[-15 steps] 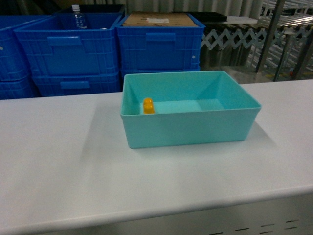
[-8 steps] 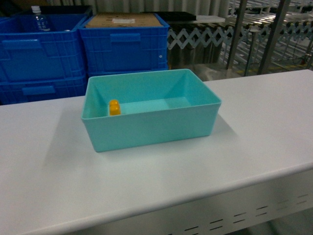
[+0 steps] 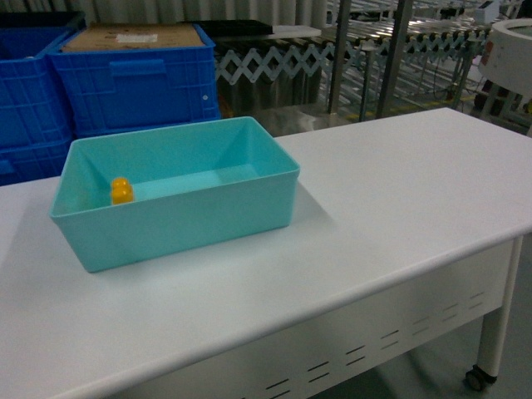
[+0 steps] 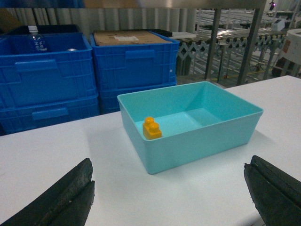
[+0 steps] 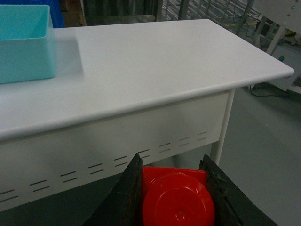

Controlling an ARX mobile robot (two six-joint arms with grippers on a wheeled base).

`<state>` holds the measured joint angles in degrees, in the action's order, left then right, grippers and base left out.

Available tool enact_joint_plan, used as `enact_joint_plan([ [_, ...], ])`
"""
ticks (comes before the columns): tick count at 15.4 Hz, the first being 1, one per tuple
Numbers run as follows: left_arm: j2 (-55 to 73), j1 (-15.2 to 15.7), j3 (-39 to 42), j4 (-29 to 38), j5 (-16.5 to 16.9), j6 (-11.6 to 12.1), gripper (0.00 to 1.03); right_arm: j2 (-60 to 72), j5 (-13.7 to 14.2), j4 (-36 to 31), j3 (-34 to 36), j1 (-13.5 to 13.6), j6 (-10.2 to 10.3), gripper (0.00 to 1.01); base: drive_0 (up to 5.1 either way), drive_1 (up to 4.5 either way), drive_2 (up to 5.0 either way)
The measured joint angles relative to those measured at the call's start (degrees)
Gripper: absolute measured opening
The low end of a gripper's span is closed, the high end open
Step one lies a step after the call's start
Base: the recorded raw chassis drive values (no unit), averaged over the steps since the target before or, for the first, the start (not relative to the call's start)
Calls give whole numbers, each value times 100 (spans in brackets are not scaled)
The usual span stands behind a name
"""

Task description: Pick red block from blue box to shelf

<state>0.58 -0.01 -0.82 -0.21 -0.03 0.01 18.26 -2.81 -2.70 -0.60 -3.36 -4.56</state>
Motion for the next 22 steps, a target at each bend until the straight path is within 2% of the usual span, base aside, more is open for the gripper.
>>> enact_joint_plan([
  [22, 0, 0, 0, 0, -2, 0, 98, 0, 0, 2, -2, 0, 0, 28, -146, -146, -146],
])
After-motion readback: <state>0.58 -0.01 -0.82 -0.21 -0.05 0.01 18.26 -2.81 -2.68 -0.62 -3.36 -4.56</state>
